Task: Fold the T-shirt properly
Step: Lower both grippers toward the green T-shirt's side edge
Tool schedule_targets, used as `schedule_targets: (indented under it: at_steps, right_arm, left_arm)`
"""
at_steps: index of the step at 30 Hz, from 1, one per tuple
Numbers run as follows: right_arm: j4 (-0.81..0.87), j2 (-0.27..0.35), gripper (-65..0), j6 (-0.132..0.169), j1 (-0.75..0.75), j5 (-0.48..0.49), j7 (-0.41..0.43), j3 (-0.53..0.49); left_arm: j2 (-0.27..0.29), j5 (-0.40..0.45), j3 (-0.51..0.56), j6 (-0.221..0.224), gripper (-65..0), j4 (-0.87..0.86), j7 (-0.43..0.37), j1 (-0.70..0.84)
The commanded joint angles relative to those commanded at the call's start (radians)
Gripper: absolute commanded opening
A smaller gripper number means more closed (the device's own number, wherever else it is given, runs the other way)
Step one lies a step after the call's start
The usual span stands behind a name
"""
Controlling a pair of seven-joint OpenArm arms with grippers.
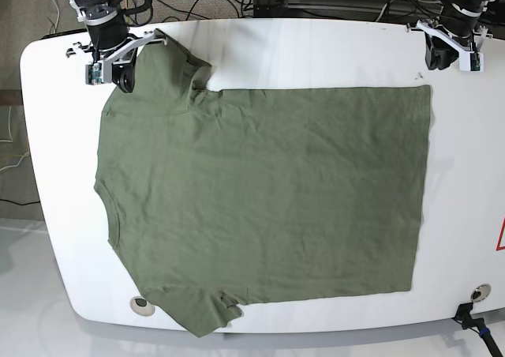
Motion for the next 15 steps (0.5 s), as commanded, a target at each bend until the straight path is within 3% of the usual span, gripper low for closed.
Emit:
schedule_targets:
  at_steps: [1, 4, 8, 15]
  right_arm:
    - [0.001, 0.004, -64.8, -0.025, 0.010, -0.002, -0.005, -0.004]
    - [0.002, 0.010, -62.1, -0.062, 0.034, -0.002, -0.024, 0.000]
    - [0.024, 0.012, -55.9, -0.039, 0.040, 0.001, -0.026, 0.049]
    - [0.031, 0.010, -56.5, -0.032, 0.045, 0.009, -0.031, 0.191]
  left_arm:
    - [0.000, -0.002, 0.003, -0.006, -51.4, -0.002, 0.000, -0.003]
    - [-0.001, -0.003, 0.012, -0.037, -51.1, -0.001, 0.007, -0.013]
    - [-0.003, -0.006, 0.023, -0.053, -51.2, 0.000, 0.023, -0.024]
    - [-0.006, -0.003, 0.049, -0.059, -51.7, -0.007, 0.039, -0.075]
